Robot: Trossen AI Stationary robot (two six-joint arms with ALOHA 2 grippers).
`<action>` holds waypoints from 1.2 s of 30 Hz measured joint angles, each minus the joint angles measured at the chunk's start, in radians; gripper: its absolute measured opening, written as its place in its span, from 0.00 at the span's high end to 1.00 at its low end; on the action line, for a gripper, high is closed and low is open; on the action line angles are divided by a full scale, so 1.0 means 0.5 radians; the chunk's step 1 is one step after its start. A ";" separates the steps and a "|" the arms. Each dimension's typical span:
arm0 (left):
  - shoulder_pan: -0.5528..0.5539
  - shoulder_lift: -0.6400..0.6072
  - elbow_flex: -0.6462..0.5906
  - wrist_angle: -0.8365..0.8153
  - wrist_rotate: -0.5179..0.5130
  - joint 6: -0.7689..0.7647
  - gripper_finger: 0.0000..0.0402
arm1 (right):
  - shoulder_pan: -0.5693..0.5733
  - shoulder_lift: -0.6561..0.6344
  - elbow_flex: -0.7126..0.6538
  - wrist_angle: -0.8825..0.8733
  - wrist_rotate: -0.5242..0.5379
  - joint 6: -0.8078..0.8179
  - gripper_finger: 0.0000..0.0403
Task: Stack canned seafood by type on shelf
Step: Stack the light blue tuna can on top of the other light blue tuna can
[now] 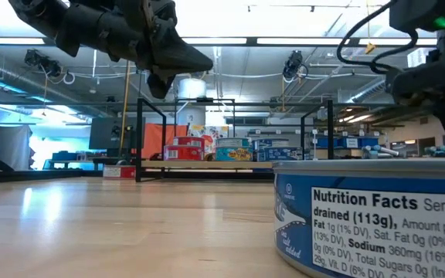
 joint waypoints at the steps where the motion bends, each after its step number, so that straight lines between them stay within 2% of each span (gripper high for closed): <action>1: 0.000 0.000 0.000 -0.014 -0.001 0.001 0.99 | 0.009 -0.001 -0.022 0.033 0.000 0.012 0.98; 9: 0.000 0.000 0.000 -0.050 -0.002 0.005 0.99 | 0.052 0.000 -0.159 0.381 0.010 0.099 0.98; 17: 0.000 0.000 0.000 -0.050 -0.011 0.022 0.99 | 0.012 -0.001 -0.298 0.907 0.223 0.080 0.98; 22: 0.000 0.046 0.000 -0.032 -0.034 0.023 0.99 | -0.061 -0.001 -0.313 1.010 0.319 0.005 0.98; 31: 0.000 0.237 0.001 0.042 -0.034 0.023 0.99 | -0.229 -0.001 -0.309 1.370 0.320 -0.388 0.98; 36: -0.002 0.352 0.001 0.302 0.013 0.022 0.99 | -0.230 -0.001 -0.130 1.306 0.234 -0.673 0.98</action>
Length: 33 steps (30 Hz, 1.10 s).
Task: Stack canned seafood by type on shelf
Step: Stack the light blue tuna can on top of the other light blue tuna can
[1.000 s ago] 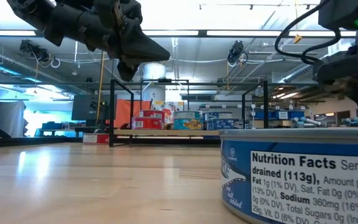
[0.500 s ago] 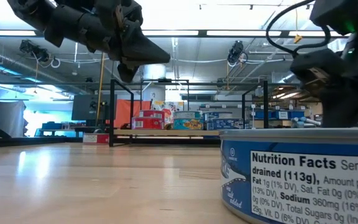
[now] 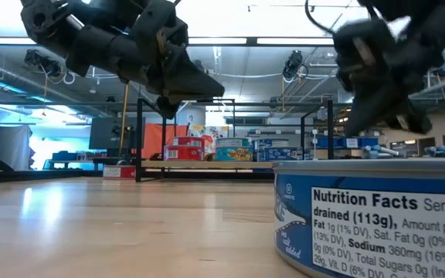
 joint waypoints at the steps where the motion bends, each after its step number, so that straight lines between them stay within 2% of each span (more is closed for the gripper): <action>1: 0.000 0.022 0.000 0.042 0.003 -0.001 0.99 | 0.010 0.000 0.045 -0.058 -0.008 -0.046 0.98; 6: 0.000 0.096 0.001 0.152 0.003 -0.001 0.99 | 0.065 0.000 0.218 -0.490 -0.009 -0.198 0.98; 11: 0.000 0.125 0.000 0.172 0.003 -0.002 0.99 | 0.145 -0.001 0.224 -0.878 0.007 -0.147 0.98; 15: 0.000 0.125 0.000 0.174 0.002 -0.002 0.99 | 0.208 0.000 0.175 -0.903 0.055 -0.061 0.97; 20: 0.000 0.125 0.000 0.153 -0.011 -0.002 0.99 | 0.239 0.062 0.081 -0.690 0.125 0.079 0.97; 25: 0.000 0.125 0.000 0.133 -0.025 -0.002 0.99 | 0.238 0.240 0.043 -0.472 0.127 0.189 0.97; 28: 0.000 0.133 0.000 0.129 -0.053 -0.002 0.99 | 0.226 0.377 0.043 -0.190 0.127 0.171 0.97; 33: 0.002 0.156 0.000 0.123 -0.078 -0.002 0.99 | 0.204 0.606 0.044 0.470 0.128 0.062 0.97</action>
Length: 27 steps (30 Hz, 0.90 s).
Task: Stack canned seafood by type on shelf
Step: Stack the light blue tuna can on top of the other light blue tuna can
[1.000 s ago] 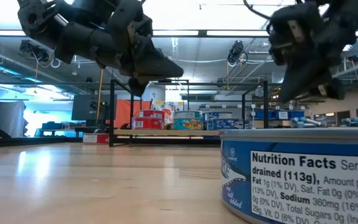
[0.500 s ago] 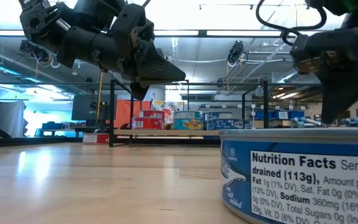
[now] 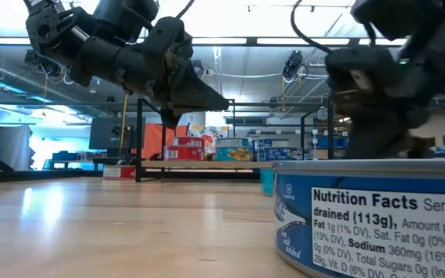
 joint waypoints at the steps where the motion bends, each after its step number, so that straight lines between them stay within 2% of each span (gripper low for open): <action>1: 0.000 0.000 -0.001 -0.005 0.000 0.000 0.99 | -0.003 0.040 0.001 0.107 -0.001 -0.017 0.97; 5: 0.000 -0.001 -0.001 0.006 -0.009 0.000 0.99 | -0.003 0.113 0.002 0.308 -0.024 -0.024 0.97; 9: 0.000 -0.001 -0.001 -0.007 -0.030 -0.001 0.99 | 0.011 0.081 0.002 0.294 -0.038 -0.044 0.97; 16: 0.000 -0.001 -0.001 -0.018 -0.041 0.004 0.99 | 0.059 0.020 0.085 0.228 -0.022 -0.372 0.97; 22: 0.000 -0.001 -0.001 -0.018 -0.042 0.121 0.99 | 0.075 0.020 0.293 -0.148 0.144 -0.927 0.98; 27: 0.018 0.076 0.001 0.006 -0.041 0.135 0.99 | 0.014 0.025 0.436 -0.497 0.223 -1.196 0.98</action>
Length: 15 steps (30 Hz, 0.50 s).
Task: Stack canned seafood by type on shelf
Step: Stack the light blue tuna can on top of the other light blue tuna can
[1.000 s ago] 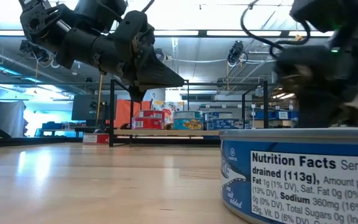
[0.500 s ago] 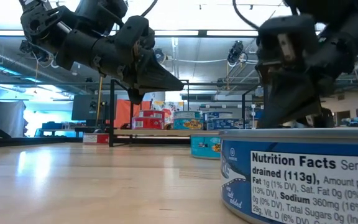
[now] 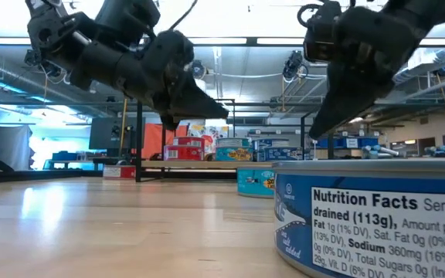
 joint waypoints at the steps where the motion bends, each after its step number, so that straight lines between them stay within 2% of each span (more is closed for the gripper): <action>1: 0.011 0.040 0.000 0.023 0.014 -0.034 0.99 | -0.019 0.007 0.014 -0.036 -0.005 -0.031 0.98; 9: 0.047 0.366 -0.002 0.348 0.105 -0.076 0.99 | -0.073 0.199 0.027 -0.058 -0.197 -0.087 0.98; 15: 0.047 0.437 0.005 0.354 0.109 -0.092 0.99 | -0.086 0.388 0.118 0.106 -0.241 -0.085 0.98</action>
